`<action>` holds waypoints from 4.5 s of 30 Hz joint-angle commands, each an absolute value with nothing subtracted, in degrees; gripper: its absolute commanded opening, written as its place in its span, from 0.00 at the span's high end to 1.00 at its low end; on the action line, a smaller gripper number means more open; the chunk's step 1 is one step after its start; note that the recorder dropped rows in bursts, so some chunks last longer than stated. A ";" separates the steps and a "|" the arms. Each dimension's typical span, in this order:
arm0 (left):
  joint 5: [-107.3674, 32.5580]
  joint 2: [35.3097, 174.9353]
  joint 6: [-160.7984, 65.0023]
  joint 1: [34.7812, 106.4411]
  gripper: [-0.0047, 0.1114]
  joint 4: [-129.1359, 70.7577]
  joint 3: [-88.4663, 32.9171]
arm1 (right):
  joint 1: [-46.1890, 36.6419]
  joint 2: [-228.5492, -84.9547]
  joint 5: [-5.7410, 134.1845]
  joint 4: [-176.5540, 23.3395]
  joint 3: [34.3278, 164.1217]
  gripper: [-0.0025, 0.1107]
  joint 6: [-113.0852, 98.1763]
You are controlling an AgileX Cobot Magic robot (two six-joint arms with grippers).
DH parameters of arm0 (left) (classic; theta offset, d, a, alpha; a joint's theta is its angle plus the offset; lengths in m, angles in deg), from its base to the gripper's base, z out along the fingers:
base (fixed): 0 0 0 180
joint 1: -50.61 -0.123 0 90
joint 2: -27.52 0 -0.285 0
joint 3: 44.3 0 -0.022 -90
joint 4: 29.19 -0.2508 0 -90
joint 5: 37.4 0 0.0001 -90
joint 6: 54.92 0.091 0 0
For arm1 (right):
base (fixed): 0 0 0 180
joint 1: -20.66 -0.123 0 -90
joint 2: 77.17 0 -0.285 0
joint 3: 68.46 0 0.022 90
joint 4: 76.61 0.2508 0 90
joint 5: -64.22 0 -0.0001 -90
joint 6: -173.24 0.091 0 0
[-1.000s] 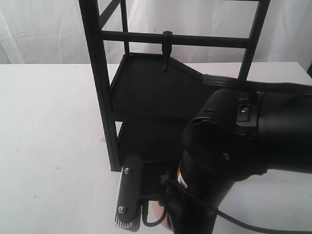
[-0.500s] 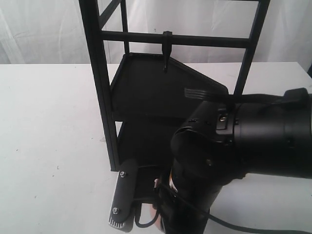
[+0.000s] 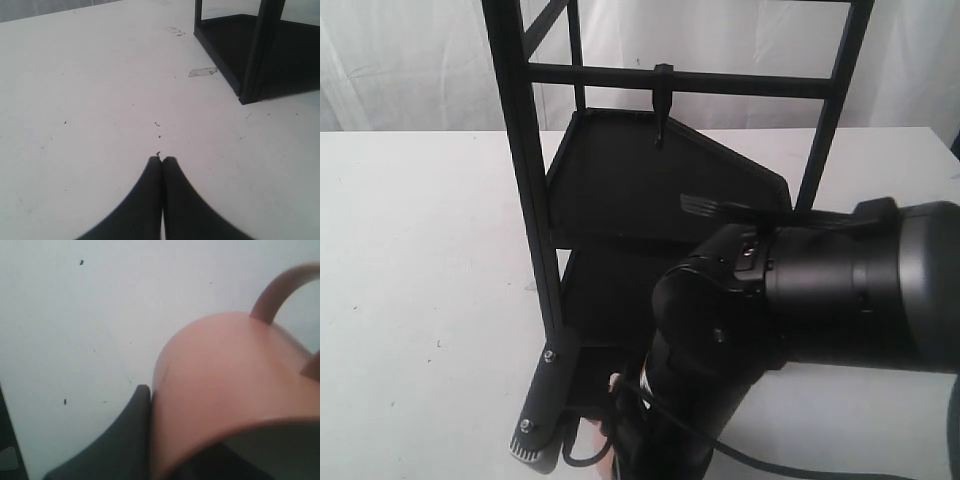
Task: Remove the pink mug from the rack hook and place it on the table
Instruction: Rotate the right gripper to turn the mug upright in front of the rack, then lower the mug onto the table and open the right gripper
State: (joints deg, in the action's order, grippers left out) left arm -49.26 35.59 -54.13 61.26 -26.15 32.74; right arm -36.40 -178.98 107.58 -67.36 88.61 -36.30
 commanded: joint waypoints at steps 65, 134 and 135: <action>-49.49 35.31 -54.47 61.33 0.96 -26.24 32.92 | -35.30 -182.45 107.40 -76.20 89.20 0.61 -34.66; -49.49 35.31 -54.47 61.33 0.96 -26.24 32.92 | -35.30 -152.43 106.84 -76.18 84.33 0.64 -27.13; -49.49 35.31 -54.47 61.33 0.96 -26.24 32.92 | -35.30 -151.70 106.31 -76.18 83.68 0.67 -26.51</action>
